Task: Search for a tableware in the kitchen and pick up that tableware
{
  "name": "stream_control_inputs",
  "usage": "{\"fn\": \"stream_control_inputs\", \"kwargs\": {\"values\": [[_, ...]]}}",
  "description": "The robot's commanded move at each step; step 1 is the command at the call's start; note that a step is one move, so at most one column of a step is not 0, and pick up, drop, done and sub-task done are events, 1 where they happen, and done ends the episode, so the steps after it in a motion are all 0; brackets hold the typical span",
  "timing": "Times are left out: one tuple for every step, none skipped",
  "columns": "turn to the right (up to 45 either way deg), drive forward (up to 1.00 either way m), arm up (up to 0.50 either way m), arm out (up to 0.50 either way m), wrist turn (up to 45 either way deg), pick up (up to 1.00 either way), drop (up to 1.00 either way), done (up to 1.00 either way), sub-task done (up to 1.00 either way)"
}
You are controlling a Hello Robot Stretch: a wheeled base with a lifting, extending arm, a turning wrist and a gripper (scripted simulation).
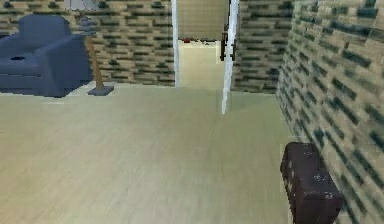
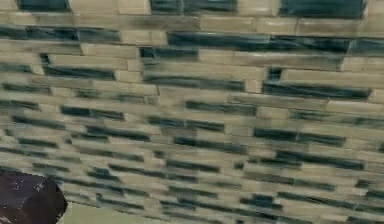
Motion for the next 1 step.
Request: {"fn": "stream_control_inputs", "kwargs": {"values": [[0.0,1.0,0.0,0.0,0.0,0.0,0.0,0.0,0.0]]}}
